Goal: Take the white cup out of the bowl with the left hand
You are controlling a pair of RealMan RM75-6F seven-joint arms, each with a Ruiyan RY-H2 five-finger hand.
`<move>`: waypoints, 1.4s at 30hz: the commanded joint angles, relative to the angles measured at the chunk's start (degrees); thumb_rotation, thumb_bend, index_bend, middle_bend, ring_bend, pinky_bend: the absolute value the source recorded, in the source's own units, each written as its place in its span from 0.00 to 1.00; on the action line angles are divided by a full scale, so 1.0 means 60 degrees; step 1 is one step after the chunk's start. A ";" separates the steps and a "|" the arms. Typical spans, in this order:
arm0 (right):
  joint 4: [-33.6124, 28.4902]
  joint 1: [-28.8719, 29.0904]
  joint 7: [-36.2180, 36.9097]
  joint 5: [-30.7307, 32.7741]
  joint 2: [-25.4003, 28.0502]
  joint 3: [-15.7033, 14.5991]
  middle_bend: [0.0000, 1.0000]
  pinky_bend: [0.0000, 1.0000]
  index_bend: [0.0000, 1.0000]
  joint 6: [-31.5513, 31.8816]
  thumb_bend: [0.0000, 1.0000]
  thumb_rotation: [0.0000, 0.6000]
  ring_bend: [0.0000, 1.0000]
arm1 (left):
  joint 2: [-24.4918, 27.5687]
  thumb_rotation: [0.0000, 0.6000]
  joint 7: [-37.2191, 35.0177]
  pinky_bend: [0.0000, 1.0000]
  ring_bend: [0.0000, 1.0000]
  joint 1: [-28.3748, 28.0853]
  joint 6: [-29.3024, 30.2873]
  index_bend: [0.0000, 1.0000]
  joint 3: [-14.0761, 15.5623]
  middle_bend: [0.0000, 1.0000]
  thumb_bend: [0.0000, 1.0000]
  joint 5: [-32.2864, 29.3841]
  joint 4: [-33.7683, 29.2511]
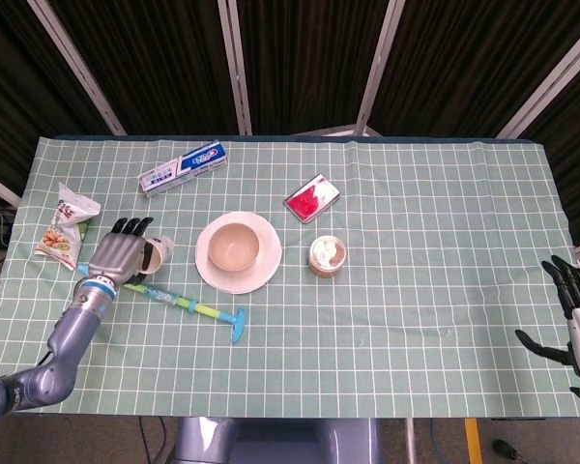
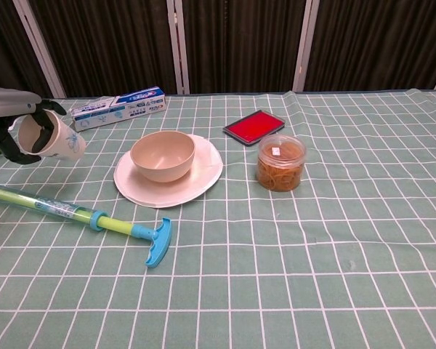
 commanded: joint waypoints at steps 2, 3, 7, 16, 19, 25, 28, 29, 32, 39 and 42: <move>0.0062 0.0012 0.0061 0.0088 -0.0002 0.0035 0.00 0.00 0.03 -0.0049 0.09 1.00 0.00 | -0.0519 1.00 0.0265 0.00 0.00 -0.0533 -0.0553 0.65 0.0301 0.00 0.43 -0.0970 0.0991; 0.0077 0.0015 0.0074 0.0099 -0.0001 0.0040 0.00 0.00 0.03 -0.0059 0.09 1.00 0.00 | -0.0600 1.00 0.0283 0.00 0.00 -0.0599 -0.0587 0.65 0.0331 0.00 0.43 -0.1109 0.1093; 0.0100 0.0022 0.0097 0.0114 -0.0003 0.0044 0.00 0.00 0.03 -0.0084 0.09 1.00 0.00 | -0.0706 1.00 0.0407 0.00 0.00 -0.0795 -0.0679 0.65 0.0462 0.00 0.44 -0.1536 0.1240; 0.0082 -0.0009 0.0120 0.0074 0.0008 0.0046 0.00 0.00 0.03 -0.0009 0.09 1.00 0.00 | -0.0721 1.00 0.0921 0.00 0.00 -0.1388 -0.0635 0.57 0.0827 0.00 0.44 -0.2842 0.1089; 0.0073 -0.0014 0.0119 0.0066 0.0007 0.0042 0.00 0.00 0.03 -0.0003 0.09 1.00 0.00 | -0.0680 1.00 0.0850 0.00 0.00 -0.1443 -0.0464 0.51 0.0832 0.00 0.43 -0.2863 0.0986; 0.0064 -0.0022 0.0108 0.0060 0.0010 0.0042 0.00 0.00 0.03 0.0010 0.09 1.00 0.00 | -0.0565 1.00 0.0656 0.00 0.00 -0.1409 -0.0216 0.38 0.0893 0.00 0.34 -0.2683 0.0888; 0.0050 -0.0017 0.0065 0.0049 0.0006 0.0030 0.00 0.00 0.03 -0.0007 0.09 1.00 0.00 | -0.0525 1.00 0.0501 0.00 0.00 -0.1338 -0.0167 0.33 0.0979 0.00 0.32 -0.2592 0.0932; 0.0043 -0.0012 0.0047 0.0045 0.0004 0.0027 0.00 0.00 0.03 -0.0017 0.09 1.00 0.00 | -0.0521 1.00 0.0453 0.00 0.00 -0.1325 -0.0176 0.32 0.0994 0.00 0.31 -0.2572 0.0956; 0.0037 -0.0012 0.0031 0.0043 0.0000 0.0023 0.00 0.00 0.03 -0.0022 0.09 1.00 0.00 | -0.0495 1.00 0.0261 0.00 0.00 -0.1273 -0.0157 0.29 0.1002 0.00 0.29 -0.2445 0.0976; 0.0072 0.0008 0.0005 0.0051 -0.0023 0.0021 0.00 0.00 0.04 -0.0066 0.09 1.00 0.00 | 0.0210 1.00 -0.1030 0.00 0.00 -0.0691 0.0475 0.24 0.0643 0.00 0.29 -0.0947 0.0026; 0.0076 0.0012 -0.0006 0.0057 -0.0026 0.0024 0.00 0.00 0.03 -0.0074 0.09 1.00 0.00 | 0.0577 1.00 -0.1621 0.00 0.00 -0.0337 0.0836 0.22 0.0551 0.00 0.29 -0.0152 -0.0509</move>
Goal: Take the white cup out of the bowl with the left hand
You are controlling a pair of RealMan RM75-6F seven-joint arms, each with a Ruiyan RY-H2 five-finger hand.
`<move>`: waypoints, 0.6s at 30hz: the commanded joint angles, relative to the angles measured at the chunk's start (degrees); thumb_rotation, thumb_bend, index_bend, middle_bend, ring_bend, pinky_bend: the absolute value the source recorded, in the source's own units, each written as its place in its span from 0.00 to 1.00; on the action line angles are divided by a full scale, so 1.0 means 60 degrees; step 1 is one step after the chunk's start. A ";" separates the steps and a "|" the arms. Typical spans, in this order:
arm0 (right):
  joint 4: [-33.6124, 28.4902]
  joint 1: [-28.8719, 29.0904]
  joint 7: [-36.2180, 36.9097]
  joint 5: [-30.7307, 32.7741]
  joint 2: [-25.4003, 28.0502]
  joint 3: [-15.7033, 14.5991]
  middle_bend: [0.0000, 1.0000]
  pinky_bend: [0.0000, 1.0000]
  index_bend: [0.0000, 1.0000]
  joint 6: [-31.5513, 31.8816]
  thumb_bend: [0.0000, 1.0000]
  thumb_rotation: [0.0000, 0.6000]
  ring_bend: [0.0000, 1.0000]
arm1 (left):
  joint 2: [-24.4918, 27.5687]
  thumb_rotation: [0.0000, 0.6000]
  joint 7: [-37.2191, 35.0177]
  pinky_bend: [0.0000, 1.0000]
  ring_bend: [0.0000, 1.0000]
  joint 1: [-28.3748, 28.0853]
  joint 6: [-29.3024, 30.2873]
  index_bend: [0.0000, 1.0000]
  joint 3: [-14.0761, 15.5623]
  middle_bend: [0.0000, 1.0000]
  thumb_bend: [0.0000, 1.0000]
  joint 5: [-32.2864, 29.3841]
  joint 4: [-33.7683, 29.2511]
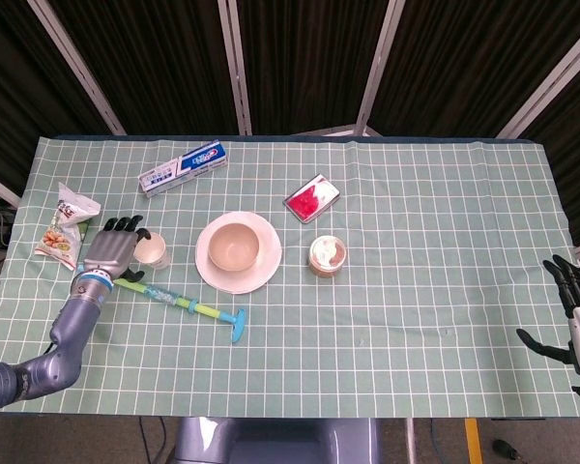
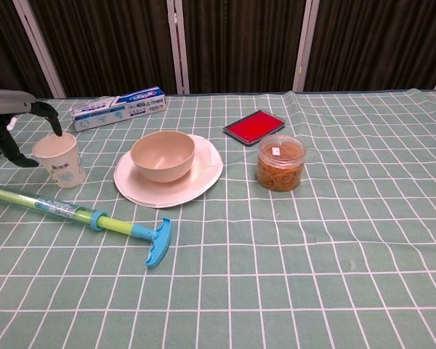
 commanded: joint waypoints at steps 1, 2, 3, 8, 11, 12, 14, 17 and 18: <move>-0.0004 -0.0004 -0.0007 0.0004 0.0000 0.0004 0.00 0.00 0.03 0.0011 0.09 1.00 0.00 | 0.0632 1.00 -0.0962 0.00 0.00 0.0629 0.0657 0.22 -0.0184 0.00 0.29 0.1242 -0.0882; -0.0003 -0.0009 -0.0010 0.0002 -0.0001 0.0005 0.00 0.00 0.03 0.0024 0.09 1.00 0.00 | 0.0830 1.00 -0.1315 0.00 0.00 0.0910 0.0975 0.22 -0.0169 0.00 0.29 0.1801 -0.1189; 0.0002 -0.0013 -0.0009 -0.0013 0.0001 0.0007 0.00 0.00 0.03 0.0046 0.09 1.00 0.00 | 0.0996 1.00 -0.1661 0.00 0.00 0.1224 0.1361 0.21 -0.0114 0.00 0.29 0.2418 -0.1443; 0.0069 0.0018 -0.0242 -0.0068 -0.0104 -0.0021 0.00 0.00 0.03 0.0025 0.09 1.00 0.00 | 0.0740 1.00 -0.2992 0.00 0.00 0.3288 0.4627 0.10 0.0694 0.00 0.28 0.5538 -0.1420; 0.0066 0.0043 -0.0444 -0.0070 -0.0182 -0.0022 0.00 0.00 0.03 0.0005 0.09 1.00 0.00 | 0.0320 1.00 -0.3505 0.00 0.00 0.4215 0.5847 0.01 0.1128 0.00 0.27 0.6532 -0.0798; 0.0057 0.0056 -0.0513 -0.0068 -0.0203 -0.0021 0.00 0.00 0.03 -0.0010 0.09 1.00 0.00 | 0.0202 1.00 -0.3588 0.00 0.00 0.4487 0.6177 0.00 0.1204 0.00 0.26 0.6681 -0.0598; 0.0046 0.0080 -0.0649 -0.0056 -0.0250 -0.0026 0.00 0.00 0.03 -0.0052 0.09 1.00 0.00 | 0.0032 1.00 -0.3641 0.00 0.00 0.4909 0.6664 0.00 0.1318 0.00 0.24 0.6868 -0.0307; 0.0028 0.0134 -0.0855 -0.0026 -0.0330 -0.0034 0.00 0.00 0.03 -0.0157 0.09 1.00 0.00 | -0.0052 1.00 -0.3653 0.00 0.00 0.5416 0.7221 0.00 0.1478 0.00 0.21 0.7205 -0.0041; 0.0023 0.0154 -0.0931 -0.0012 -0.0359 -0.0037 0.00 0.00 0.03 -0.0196 0.09 1.00 0.00 | -0.0026 1.00 -0.3621 0.00 0.00 0.5570 0.7393 0.00 0.1544 0.00 0.20 0.7359 0.0019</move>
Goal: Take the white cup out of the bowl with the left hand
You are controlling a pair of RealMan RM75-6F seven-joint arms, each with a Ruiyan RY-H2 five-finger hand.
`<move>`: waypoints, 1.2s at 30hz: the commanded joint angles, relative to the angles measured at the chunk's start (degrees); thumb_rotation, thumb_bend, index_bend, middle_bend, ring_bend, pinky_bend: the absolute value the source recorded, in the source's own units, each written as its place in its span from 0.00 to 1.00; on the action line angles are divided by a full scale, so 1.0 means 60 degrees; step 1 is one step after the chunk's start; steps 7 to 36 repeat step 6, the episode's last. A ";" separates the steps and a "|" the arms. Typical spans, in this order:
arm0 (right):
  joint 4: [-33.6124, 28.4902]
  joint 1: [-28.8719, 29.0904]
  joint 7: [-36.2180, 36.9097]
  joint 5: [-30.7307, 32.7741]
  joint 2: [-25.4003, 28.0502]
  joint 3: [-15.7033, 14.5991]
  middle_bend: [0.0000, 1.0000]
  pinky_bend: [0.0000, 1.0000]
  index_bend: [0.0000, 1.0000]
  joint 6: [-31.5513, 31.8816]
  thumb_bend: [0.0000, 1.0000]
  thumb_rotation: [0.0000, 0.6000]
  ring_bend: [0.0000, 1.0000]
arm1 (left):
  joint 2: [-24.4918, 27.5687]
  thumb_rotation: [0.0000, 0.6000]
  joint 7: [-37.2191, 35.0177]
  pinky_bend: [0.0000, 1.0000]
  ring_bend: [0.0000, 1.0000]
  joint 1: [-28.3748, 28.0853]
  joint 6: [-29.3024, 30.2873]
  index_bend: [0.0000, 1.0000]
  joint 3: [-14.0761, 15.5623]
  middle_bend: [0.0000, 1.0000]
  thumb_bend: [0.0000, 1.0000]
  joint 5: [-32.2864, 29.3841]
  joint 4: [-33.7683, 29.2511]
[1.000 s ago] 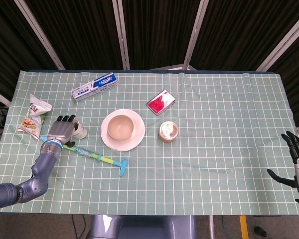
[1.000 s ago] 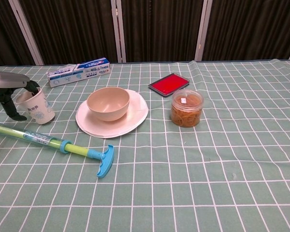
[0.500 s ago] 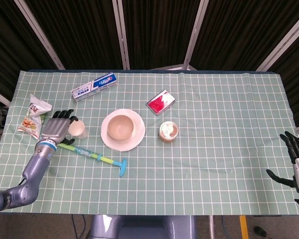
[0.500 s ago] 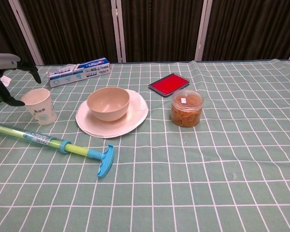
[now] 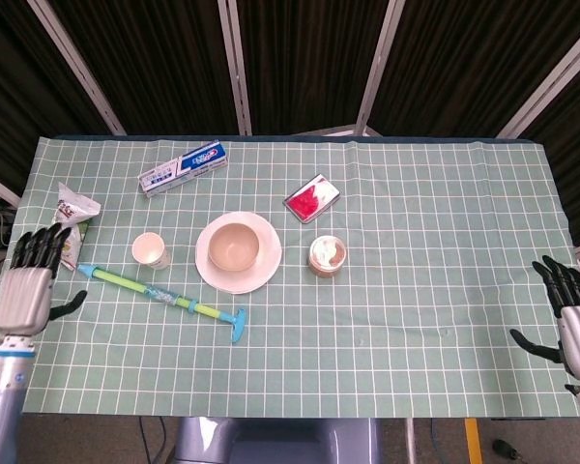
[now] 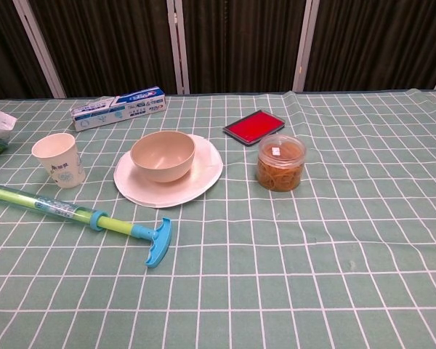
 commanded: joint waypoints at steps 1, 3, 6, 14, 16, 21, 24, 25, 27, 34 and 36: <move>-0.0016 0.0061 -0.0208 0.0033 -0.0093 -0.0006 0.00 0.00 0.03 -0.0099 0.09 1.00 0.00 | -0.0192 1.00 -0.0222 0.00 0.00 0.0828 0.0898 0.00 0.0411 0.00 0.19 0.0684 0.0492; -0.0022 0.0077 -0.0349 0.0009 -0.0142 -0.0017 0.00 0.00 0.03 -0.0102 0.09 1.00 0.00 | -0.0262 1.00 -0.0168 0.00 0.00 0.1131 0.1239 0.00 0.0457 0.00 0.18 0.0894 0.0678; -0.0029 0.0110 -0.0488 -0.0045 -0.0195 -0.0035 0.00 0.00 0.03 -0.0120 0.09 1.00 0.00 | -0.0296 1.00 -0.0263 0.00 0.00 0.1408 0.1385 0.00 0.0522 0.00 0.17 0.1046 0.0818; -0.0029 0.0110 -0.0488 -0.0045 -0.0195 -0.0035 0.00 0.00 0.03 -0.0120 0.09 1.00 0.00 | -0.0296 1.00 -0.0263 0.00 0.00 0.1408 0.1385 0.00 0.0522 0.00 0.17 0.1046 0.0818; -0.0029 0.0110 -0.0488 -0.0045 -0.0195 -0.0035 0.00 0.00 0.03 -0.0120 0.09 1.00 0.00 | -0.0296 1.00 -0.0263 0.00 0.00 0.1408 0.1385 0.00 0.0522 0.00 0.17 0.1046 0.0818; -0.0029 0.0110 -0.0488 -0.0045 -0.0195 -0.0035 0.00 0.00 0.03 -0.0120 0.09 1.00 0.00 | -0.0296 1.00 -0.0263 0.00 0.00 0.1408 0.1385 0.00 0.0522 0.00 0.17 0.1046 0.0818; -0.0029 0.0110 -0.0488 -0.0045 -0.0195 -0.0035 0.00 0.00 0.03 -0.0120 0.09 1.00 0.00 | -0.0296 1.00 -0.0263 0.00 0.00 0.1408 0.1385 0.00 0.0522 0.00 0.17 0.1046 0.0818; -0.0029 0.0110 -0.0488 -0.0045 -0.0195 -0.0035 0.00 0.00 0.03 -0.0120 0.09 1.00 0.00 | -0.0296 1.00 -0.0263 0.00 0.00 0.1408 0.1385 0.00 0.0522 0.00 0.17 0.1046 0.0818; -0.0029 0.0110 -0.0488 -0.0045 -0.0195 -0.0035 0.00 0.00 0.03 -0.0120 0.09 1.00 0.00 | -0.0296 1.00 -0.0263 0.00 0.00 0.1408 0.1385 0.00 0.0522 0.00 0.17 0.1046 0.0818; -0.0029 0.0110 -0.0488 -0.0045 -0.0195 -0.0035 0.00 0.00 0.03 -0.0120 0.09 1.00 0.00 | -0.0296 1.00 -0.0263 0.00 0.00 0.1408 0.1385 0.00 0.0522 0.00 0.17 0.1046 0.0818; -0.0029 0.0110 -0.0488 -0.0045 -0.0195 -0.0035 0.00 0.00 0.03 -0.0120 0.09 1.00 0.00 | -0.0296 1.00 -0.0263 0.00 0.00 0.1408 0.1385 0.00 0.0522 0.00 0.17 0.1046 0.0818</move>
